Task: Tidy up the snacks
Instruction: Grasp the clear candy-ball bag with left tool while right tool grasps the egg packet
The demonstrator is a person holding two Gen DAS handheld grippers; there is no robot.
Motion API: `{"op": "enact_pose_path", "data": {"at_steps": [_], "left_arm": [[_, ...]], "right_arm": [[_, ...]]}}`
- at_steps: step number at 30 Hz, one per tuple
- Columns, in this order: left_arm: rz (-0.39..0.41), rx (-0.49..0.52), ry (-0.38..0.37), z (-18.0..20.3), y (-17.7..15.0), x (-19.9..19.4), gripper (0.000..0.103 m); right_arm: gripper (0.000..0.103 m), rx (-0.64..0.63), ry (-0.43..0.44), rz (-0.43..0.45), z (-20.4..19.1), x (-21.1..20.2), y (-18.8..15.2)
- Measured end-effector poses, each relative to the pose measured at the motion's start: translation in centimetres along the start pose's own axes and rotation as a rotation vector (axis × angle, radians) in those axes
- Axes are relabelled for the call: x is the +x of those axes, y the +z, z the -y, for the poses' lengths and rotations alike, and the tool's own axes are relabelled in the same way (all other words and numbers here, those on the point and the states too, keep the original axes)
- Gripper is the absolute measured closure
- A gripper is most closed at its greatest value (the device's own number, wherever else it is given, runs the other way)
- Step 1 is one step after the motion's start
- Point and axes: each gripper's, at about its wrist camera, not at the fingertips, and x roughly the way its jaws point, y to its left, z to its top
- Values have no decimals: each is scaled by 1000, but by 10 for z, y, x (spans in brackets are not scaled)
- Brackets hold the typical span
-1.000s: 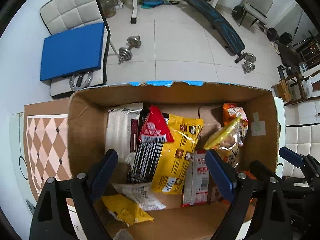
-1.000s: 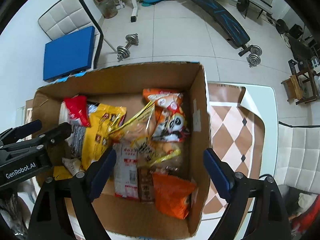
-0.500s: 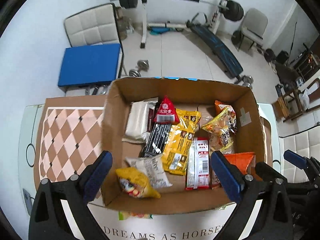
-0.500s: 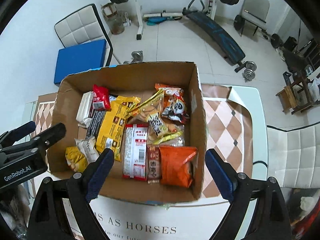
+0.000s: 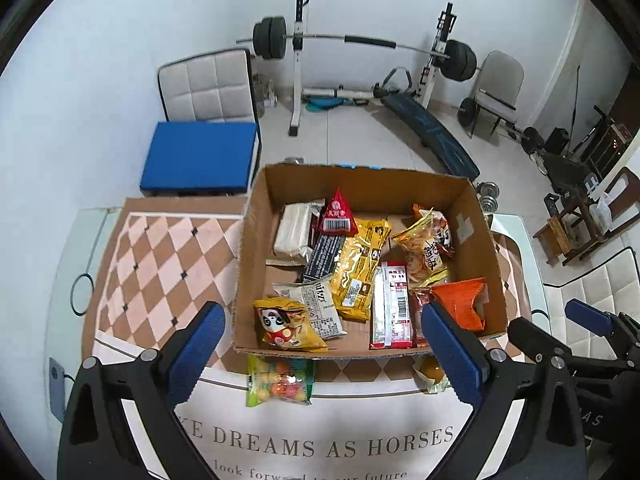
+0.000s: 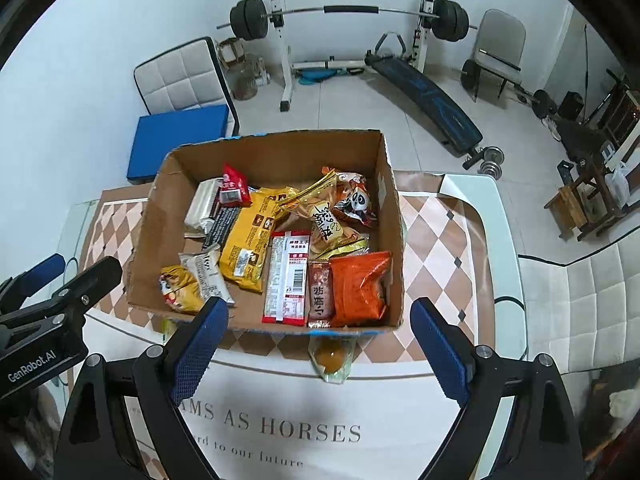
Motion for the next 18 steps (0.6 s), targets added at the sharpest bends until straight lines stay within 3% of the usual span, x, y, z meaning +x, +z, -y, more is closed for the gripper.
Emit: {"op": "enact_pose_path", "data": {"at_steps": [5, 9, 18], "left_arm": [[29, 2, 8, 1, -8, -16, 2], [2, -35, 12, -8, -22, -6, 2], [-252, -150, 68, -46, -83, 89, 2]], "right_arm": [[8, 41, 37, 16, 3, -13, -17], [8, 89, 68, -28, 12, 5, -32], [8, 237, 81, -243, 38, 129, -73]]}}
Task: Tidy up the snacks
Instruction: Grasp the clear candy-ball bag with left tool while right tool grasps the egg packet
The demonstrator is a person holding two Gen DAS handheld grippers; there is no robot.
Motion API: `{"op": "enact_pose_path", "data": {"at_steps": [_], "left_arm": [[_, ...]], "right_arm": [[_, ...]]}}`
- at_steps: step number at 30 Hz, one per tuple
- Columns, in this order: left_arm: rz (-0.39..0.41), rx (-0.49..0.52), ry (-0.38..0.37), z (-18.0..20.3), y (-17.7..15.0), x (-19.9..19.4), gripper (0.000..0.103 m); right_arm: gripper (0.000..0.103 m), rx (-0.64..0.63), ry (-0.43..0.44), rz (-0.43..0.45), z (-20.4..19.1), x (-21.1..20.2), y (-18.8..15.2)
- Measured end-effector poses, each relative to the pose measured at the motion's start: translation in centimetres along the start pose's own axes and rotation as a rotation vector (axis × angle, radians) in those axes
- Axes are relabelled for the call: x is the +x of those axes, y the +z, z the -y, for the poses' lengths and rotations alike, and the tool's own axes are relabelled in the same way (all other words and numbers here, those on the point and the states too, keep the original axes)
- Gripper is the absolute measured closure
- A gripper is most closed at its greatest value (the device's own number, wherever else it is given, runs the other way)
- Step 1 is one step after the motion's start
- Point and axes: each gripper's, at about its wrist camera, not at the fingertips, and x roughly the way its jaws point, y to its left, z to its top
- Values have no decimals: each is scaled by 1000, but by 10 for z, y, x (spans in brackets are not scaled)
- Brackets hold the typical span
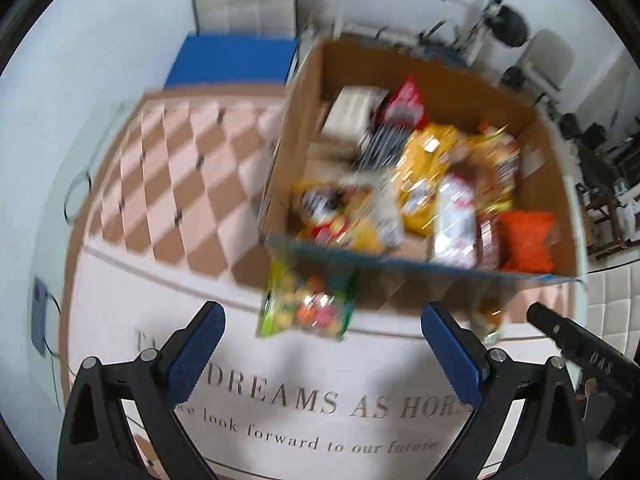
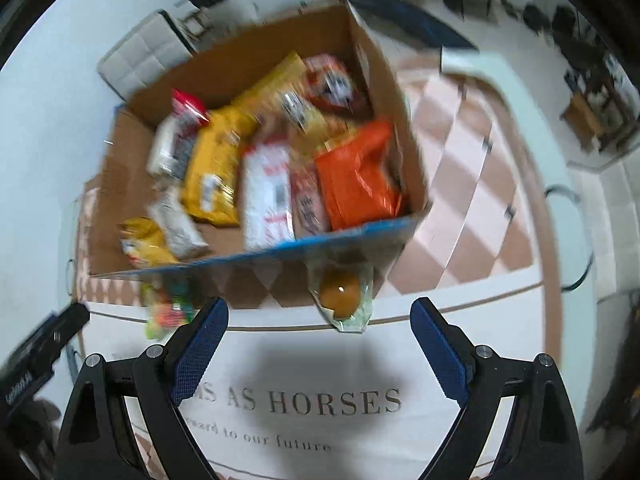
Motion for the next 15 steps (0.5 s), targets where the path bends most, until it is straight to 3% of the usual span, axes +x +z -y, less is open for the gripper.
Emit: {"op": "enact_pose_path", "data": {"at_steps": [7, 9, 11, 13, 15], "left_arm": [[-115, -56, 32, -22, -8, 56, 2], [-133, -62, 32, -25, -5, 68, 2], [-143, -49, 32, -24, -1, 78, 2], [-155, -29, 37, -20, 1, 87, 2], [-174, -8, 41, -16, 3, 97, 2]], "right_arm": [[11, 69, -24, -51, 14, 59, 4], [17, 70, -35, -59, 15, 68, 4], [34, 69, -43, -78, 15, 76, 2], [43, 78, -42, -99, 17, 82, -1], [44, 80, -47, -102, 18, 84, -5]]}}
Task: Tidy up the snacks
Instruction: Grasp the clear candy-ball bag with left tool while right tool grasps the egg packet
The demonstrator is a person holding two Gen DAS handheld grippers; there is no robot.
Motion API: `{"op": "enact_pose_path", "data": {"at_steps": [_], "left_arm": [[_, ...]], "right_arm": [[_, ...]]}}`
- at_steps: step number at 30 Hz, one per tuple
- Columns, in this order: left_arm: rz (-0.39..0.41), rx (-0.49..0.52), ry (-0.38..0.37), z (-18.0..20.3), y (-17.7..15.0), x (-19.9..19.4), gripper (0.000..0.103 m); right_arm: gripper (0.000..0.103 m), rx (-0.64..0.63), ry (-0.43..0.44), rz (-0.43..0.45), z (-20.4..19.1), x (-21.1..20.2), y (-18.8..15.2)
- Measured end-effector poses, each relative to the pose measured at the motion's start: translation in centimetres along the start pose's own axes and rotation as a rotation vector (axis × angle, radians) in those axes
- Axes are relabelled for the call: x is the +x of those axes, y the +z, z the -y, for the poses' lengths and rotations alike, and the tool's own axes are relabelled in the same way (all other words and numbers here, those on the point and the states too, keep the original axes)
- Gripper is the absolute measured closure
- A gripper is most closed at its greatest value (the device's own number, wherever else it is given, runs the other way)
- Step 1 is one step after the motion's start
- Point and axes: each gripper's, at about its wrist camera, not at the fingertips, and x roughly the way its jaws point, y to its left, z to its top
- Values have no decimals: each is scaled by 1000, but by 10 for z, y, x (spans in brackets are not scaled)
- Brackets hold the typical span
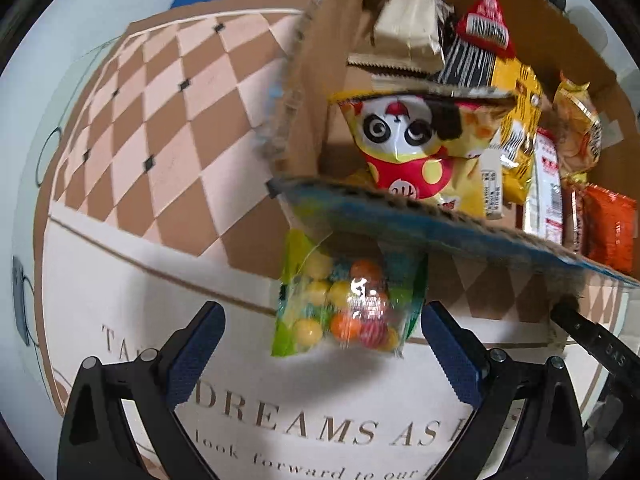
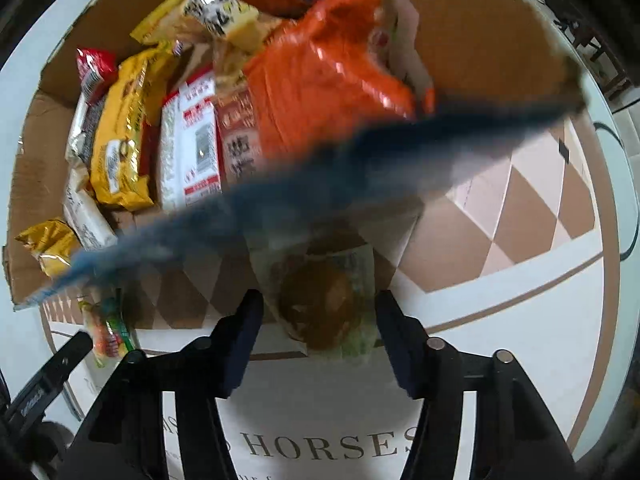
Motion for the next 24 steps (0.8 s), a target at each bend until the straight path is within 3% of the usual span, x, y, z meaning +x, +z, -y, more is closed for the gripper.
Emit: {"op": "enact_pose_path", "data": {"at_steps": [3, 7, 9, 16, 24], "left_arm": [[-45, 41, 6, 8, 6, 17, 2], [-73, 69, -40, 16, 8, 32, 2], [-53, 74, -51, 18, 6, 32, 12], [-53, 63, -99, 19, -8, 26, 29], [-141, 106, -112, 22, -73, 23, 30]], "right_arm": [[45, 1, 4, -1, 2, 1, -5], [47, -6, 7, -12, 4, 1, -11], [48, -6, 13, -23, 5, 2, -14], [50, -32, 17, -54, -2, -1, -22], [52, -115, 19, -144, -2, 0, -62]]}}
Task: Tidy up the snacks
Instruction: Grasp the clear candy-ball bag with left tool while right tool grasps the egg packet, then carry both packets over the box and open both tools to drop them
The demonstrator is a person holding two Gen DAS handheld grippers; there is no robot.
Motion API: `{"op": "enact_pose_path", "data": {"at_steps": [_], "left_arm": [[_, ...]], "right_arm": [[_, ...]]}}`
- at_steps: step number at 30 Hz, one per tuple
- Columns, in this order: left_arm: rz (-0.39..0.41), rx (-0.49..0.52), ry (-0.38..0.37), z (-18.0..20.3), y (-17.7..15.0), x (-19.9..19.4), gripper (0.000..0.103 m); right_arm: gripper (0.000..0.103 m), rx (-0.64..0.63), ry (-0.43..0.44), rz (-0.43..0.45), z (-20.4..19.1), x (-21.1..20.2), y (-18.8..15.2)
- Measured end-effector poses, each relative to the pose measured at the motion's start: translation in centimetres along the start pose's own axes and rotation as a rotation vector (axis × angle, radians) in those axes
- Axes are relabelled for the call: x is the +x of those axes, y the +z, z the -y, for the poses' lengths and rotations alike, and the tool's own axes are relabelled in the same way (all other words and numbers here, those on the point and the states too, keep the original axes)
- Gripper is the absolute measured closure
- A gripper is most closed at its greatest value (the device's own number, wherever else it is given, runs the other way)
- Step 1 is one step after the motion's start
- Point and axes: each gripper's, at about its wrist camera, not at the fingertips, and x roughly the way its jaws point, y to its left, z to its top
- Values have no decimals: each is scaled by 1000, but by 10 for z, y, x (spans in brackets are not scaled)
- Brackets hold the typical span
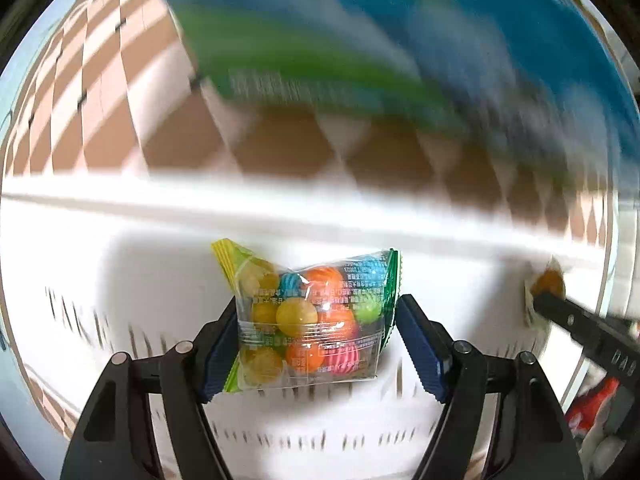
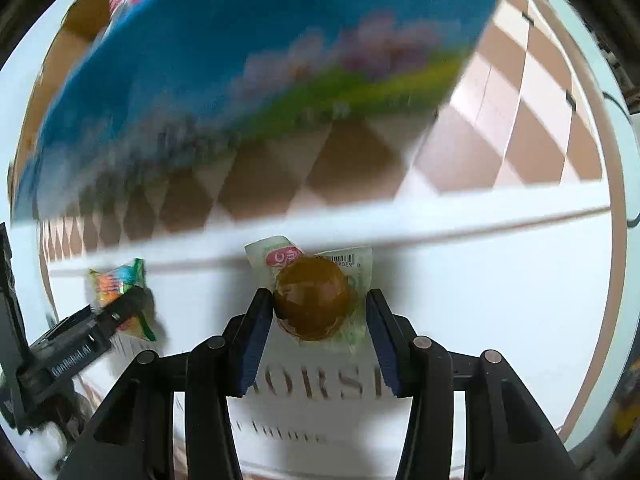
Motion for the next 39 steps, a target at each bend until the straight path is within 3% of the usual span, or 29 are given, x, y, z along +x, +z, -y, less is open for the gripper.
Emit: {"op": "enact_pose_path", "data": {"at_steps": [6, 9, 16, 21, 25, 27, 39], "left_arm": [[-45, 46, 22, 17, -56, 6, 30], [-41, 59, 43, 23, -64, 9, 29], [-38, 92, 78, 45, -53, 14, 28], [-25, 110, 106, 57, -39, 13, 28], [-20, 104, 103, 43, -55, 10, 28], [-23, 101, 97, 28, -65, 9, 29], [-23, 86, 13, 35, -68, -21, 35]], "right_arm": [[52, -67, -17, -86, 3, 8, -45], [52, -83, -22, -112, 6, 11, -61], [51, -79, -38, -108, 11, 9, -71], [50, -97, -59, -109, 5, 14, -59], [49, -117, -82, -101, -14, 27, -59], [51, -127, -91, -86, -21, 29, -60], [53, -118, -13, -70, -24, 4, -59]]}}
